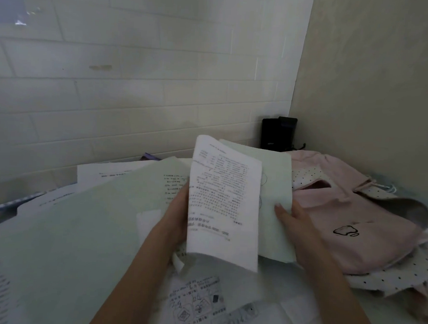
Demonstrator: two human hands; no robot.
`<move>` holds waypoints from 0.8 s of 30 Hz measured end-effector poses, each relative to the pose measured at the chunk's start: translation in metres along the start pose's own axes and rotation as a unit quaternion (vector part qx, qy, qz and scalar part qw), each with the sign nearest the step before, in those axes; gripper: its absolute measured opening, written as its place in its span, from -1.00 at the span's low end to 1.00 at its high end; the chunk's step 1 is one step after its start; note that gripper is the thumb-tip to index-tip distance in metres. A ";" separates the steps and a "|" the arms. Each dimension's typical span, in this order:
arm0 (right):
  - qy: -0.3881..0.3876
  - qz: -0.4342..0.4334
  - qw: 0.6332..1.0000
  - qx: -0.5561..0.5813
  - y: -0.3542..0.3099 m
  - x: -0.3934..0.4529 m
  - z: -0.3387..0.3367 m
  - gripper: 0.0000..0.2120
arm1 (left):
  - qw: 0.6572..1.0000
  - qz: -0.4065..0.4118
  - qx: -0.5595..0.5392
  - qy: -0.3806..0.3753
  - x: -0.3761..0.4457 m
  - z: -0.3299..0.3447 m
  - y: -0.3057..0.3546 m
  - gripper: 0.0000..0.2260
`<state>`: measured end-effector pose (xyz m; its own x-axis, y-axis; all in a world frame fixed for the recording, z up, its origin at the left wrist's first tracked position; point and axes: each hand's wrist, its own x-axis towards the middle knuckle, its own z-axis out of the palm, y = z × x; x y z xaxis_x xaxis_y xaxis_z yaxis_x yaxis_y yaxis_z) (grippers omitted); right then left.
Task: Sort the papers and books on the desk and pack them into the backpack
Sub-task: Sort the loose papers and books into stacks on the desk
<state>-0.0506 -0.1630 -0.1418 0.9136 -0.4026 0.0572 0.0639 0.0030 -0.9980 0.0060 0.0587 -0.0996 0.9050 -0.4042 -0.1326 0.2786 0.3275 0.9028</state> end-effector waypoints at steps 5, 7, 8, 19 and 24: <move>-0.043 -0.009 0.999 -0.024 -0.003 -0.004 0.003 -0.79 | 0.997 -0.036 -0.061 -0.034 -0.004 0.006 0.004 -0.61; -0.050 -0.010 0.998 -0.022 -0.004 -0.003 0.004 -0.76 | 0.998 -0.032 -0.059 -0.013 -0.004 0.002 0.009 -0.63; -0.060 -0.010 0.998 -0.021 -0.004 -0.004 0.005 -0.77 | 0.999 -0.035 -0.040 0.005 -0.004 0.002 0.013 -0.65; -0.155 0.002 0.986 0.061 -0.012 -0.018 0.012 -0.78 | 0.987 0.025 0.056 0.146 0.002 0.006 0.041 -0.77; -0.171 -0.022 0.984 0.051 -0.007 -0.028 0.028 -0.75 | 0.998 0.026 0.042 0.028 -0.019 0.035 0.040 -0.66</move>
<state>-0.0657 -0.1257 -0.1354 0.9895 -0.0735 0.1248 0.1313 0.0909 -0.9872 -0.0108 0.0498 -0.0466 0.9350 -0.3389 -0.1045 0.2042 0.2735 0.9399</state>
